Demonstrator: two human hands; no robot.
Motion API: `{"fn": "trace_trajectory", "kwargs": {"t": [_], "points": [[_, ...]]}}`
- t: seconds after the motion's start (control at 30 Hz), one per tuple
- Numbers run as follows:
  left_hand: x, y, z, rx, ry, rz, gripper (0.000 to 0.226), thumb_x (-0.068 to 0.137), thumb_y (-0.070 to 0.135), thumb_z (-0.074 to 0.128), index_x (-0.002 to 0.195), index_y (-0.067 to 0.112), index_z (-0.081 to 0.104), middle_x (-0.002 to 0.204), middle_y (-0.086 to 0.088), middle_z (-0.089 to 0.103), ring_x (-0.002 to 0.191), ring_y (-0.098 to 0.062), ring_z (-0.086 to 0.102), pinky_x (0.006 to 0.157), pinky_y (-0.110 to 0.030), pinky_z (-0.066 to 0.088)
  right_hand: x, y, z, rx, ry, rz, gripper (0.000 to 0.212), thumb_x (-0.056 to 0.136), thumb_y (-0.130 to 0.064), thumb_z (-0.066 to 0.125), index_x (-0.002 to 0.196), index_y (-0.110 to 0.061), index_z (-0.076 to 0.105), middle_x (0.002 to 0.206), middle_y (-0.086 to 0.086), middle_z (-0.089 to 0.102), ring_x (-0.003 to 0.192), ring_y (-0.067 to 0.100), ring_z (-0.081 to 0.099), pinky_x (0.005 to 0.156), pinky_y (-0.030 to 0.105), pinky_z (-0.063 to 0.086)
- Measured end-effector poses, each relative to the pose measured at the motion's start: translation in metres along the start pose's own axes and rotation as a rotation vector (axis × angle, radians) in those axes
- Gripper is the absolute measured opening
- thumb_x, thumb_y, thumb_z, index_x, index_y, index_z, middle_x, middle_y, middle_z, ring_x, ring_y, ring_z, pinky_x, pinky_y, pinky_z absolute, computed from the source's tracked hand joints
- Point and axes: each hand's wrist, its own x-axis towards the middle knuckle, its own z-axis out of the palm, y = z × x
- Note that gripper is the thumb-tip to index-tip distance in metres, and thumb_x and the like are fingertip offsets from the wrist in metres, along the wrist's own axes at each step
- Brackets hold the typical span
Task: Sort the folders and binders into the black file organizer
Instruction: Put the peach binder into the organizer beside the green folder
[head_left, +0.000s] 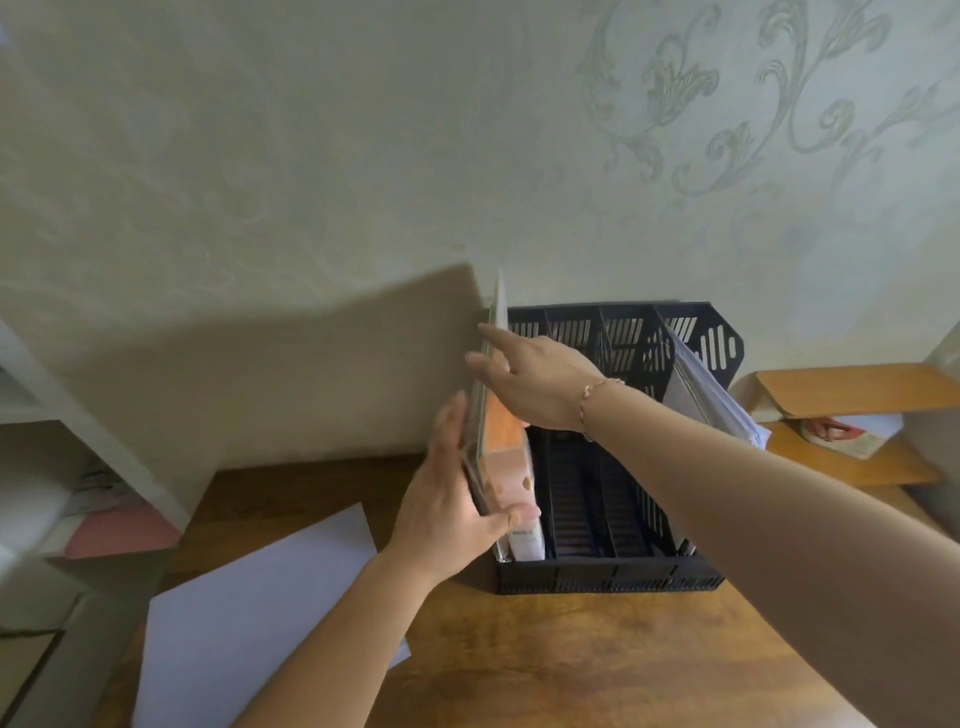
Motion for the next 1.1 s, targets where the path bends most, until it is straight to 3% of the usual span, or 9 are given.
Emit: {"fn": "trace_trajectory", "kwargs": {"t": [0.07, 0.17, 0.27, 0.37, 0.43, 0.53, 0.63, 0.8, 1.1], "points": [[0.008, 0.013, -0.011, 0.029, 0.106, 0.116, 0.113, 0.069, 0.077, 0.064, 0.152, 0.034, 0.0, 0.162, 0.004, 0.007, 0.146, -0.013, 0.024, 0.11, -0.037, 0.037, 0.0, 0.017, -0.009, 0.19, 0.135, -0.014, 0.061, 0.096, -0.059, 0.02, 0.148, -0.027, 0.03, 0.072, -0.009, 0.069, 0.087, 0.009, 0.067, 0.076, 0.034, 0.053], [0.023, 0.033, -0.028, 0.243, 0.111, 0.239, 0.072, 0.077, 0.071, 0.06, 0.139, 0.039, 0.04, 0.156, 0.004, 0.026, 0.142, -0.018, 0.029, 0.108, -0.046, 0.038, 0.019, 0.056, -0.023, 0.216, 0.236, 0.026, 0.052, 0.097, -0.024, 0.042, 0.147, -0.032, 0.029, 0.111, -0.008, 0.069, 0.093, 0.011, 0.065, 0.08, 0.032, 0.054], [0.022, 0.042, -0.036, 0.306, 0.088, 0.227, 0.05, 0.078, 0.064, 0.062, 0.118, 0.034, 0.053, 0.148, 0.007, 0.036, 0.136, -0.016, 0.037, 0.105, -0.047, 0.043, 0.051, 0.082, -0.035, -0.12, 0.114, -0.038, 0.09, 0.084, -0.017, 0.066, 0.15, -0.037, 0.008, 0.152, -0.003, 0.032, 0.131, 0.021, 0.04, 0.1, 0.04, 0.045], [0.012, 0.042, -0.033, 0.193, 0.047, 0.124, 0.04, 0.08, 0.055, 0.065, 0.111, 0.035, 0.052, 0.152, 0.012, 0.031, 0.139, -0.018, 0.037, 0.1, -0.047, 0.05, 0.089, 0.086, -0.042, -0.465, 0.039, -0.309, 0.096, 0.078, -0.039, 0.073, 0.15, -0.033, 0.011, 0.159, -0.006, 0.012, 0.145, 0.021, 0.011, 0.109, 0.047, 0.029], [0.012, 0.041, -0.031, 0.18, 0.05, 0.126, 0.039, 0.079, 0.052, 0.065, 0.111, 0.033, 0.051, 0.153, 0.011, 0.03, 0.139, -0.021, 0.039, 0.094, -0.049, 0.055, 0.11, 0.081, -0.044, -0.586, -0.002, -0.475, 0.073, 0.079, -0.047, 0.068, 0.142, -0.03, 0.034, 0.155, -0.005, 0.026, 0.144, 0.021, 0.017, 0.109, 0.045, 0.03], [0.016, 0.041, -0.031, 0.169, 0.057, 0.16, 0.042, 0.08, 0.049, 0.068, 0.113, 0.03, 0.051, 0.152, 0.007, 0.033, 0.138, -0.022, 0.04, 0.092, -0.049, 0.056, 0.123, 0.076, -0.043, -0.658, 0.021, -0.655, 0.041, 0.084, -0.048, 0.061, 0.114, -0.021, 0.059, 0.122, -0.004, 0.06, 0.121, 0.02, 0.046, 0.093, 0.039, 0.042], [0.015, 0.036, -0.029, 0.126, 0.083, 0.188, 0.044, 0.081, 0.048, 0.07, 0.115, 0.026, 0.051, 0.151, 0.004, 0.034, 0.136, -0.024, 0.043, 0.095, -0.046, 0.055, 0.123, 0.087, -0.039, -0.652, 0.044, -0.682, 0.04, 0.087, -0.051, 0.057, 0.105, -0.015, 0.061, 0.099, 0.0, 0.062, 0.098, 0.022, 0.056, 0.091, 0.038, 0.042], [0.019, 0.025, -0.024, 0.042, 0.113, 0.252, 0.046, 0.085, 0.047, 0.067, 0.117, 0.019, 0.051, 0.149, 0.0, 0.035, 0.135, -0.019, 0.043, 0.105, -0.013, 0.038, 0.119, 0.096, -0.036, -0.587, -0.026, -0.661, 0.04, 0.093, -0.051, 0.046, 0.107, -0.014, 0.058, 0.091, 0.002, 0.058, 0.085, 0.023, 0.058, 0.09, 0.037, 0.044], [0.024, 0.021, -0.023, 0.026, 0.161, 0.321, 0.05, 0.082, 0.039, 0.068, 0.121, 0.015, 0.048, 0.147, -0.008, 0.035, 0.14, -0.015, 0.035, 0.111, -0.019, 0.033, 0.118, 0.092, -0.031, -0.386, -0.101, -0.468, 0.034, 0.094, -0.046, 0.051, 0.103, -0.015, 0.06, 0.092, 0.006, 0.064, 0.088, 0.028, 0.059, 0.08, 0.04, 0.049]]}}
